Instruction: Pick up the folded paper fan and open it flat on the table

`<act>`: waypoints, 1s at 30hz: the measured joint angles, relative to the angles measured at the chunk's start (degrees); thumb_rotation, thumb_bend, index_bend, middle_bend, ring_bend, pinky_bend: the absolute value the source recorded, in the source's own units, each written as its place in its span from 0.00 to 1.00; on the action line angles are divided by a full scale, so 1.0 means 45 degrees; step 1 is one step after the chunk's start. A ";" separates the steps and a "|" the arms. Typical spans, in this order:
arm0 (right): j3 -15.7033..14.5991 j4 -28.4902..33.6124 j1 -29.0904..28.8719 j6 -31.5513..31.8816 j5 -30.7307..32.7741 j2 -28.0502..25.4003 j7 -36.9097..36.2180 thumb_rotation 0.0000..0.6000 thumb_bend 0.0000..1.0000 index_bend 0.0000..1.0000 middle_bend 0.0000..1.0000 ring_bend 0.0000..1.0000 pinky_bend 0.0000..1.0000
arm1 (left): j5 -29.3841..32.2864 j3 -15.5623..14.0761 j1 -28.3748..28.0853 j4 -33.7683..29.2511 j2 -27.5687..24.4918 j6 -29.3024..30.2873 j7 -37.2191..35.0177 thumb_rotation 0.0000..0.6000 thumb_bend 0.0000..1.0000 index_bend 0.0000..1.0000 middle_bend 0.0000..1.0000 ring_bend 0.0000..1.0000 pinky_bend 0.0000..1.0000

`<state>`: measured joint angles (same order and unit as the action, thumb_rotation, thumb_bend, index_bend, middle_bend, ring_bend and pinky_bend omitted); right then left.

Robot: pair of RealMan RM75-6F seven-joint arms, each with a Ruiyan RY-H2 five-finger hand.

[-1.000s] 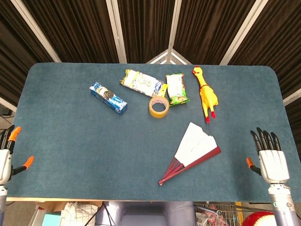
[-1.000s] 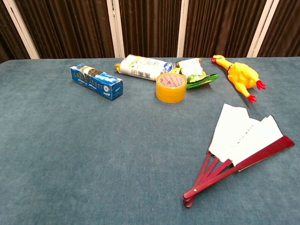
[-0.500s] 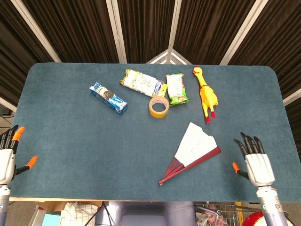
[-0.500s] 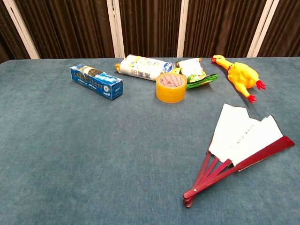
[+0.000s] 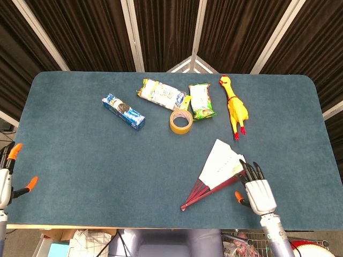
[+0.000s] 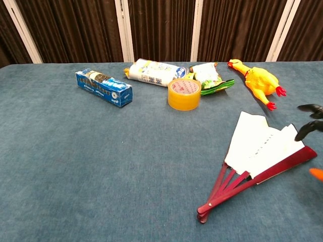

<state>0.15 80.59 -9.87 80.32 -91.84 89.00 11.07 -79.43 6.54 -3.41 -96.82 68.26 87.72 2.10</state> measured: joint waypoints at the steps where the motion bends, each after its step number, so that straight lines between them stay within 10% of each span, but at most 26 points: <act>1: -0.0031 -0.0079 -0.0004 0.0010 -0.0039 0.0088 0.0034 1.00 0.32 0.36 0.05 0.12 0.01 | 0.0003 0.0005 -0.0004 0.0003 -0.0008 -0.0014 -0.0020 1.00 0.34 0.10 0.00 0.00 0.00; 18: -0.0359 -0.0850 -0.0208 -0.0665 -0.0095 0.1013 0.0751 1.00 0.32 0.18 0.05 0.12 0.01 | -0.0021 0.0046 -0.0006 0.0032 -0.0021 0.0028 -0.0148 1.00 0.34 0.10 0.00 0.00 0.00; 30: -0.0195 -0.1254 -0.0530 -0.0993 -0.0004 0.1677 0.1050 1.00 0.32 0.23 0.05 0.12 0.01 | 0.0031 0.0054 0.0010 0.0019 -0.0053 0.0013 -0.0188 1.00 0.34 0.10 0.00 0.00 0.00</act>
<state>-0.73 74.94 -12.25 75.85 -91.85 96.55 15.80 -79.29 6.79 -3.37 -96.73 68.02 87.78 1.26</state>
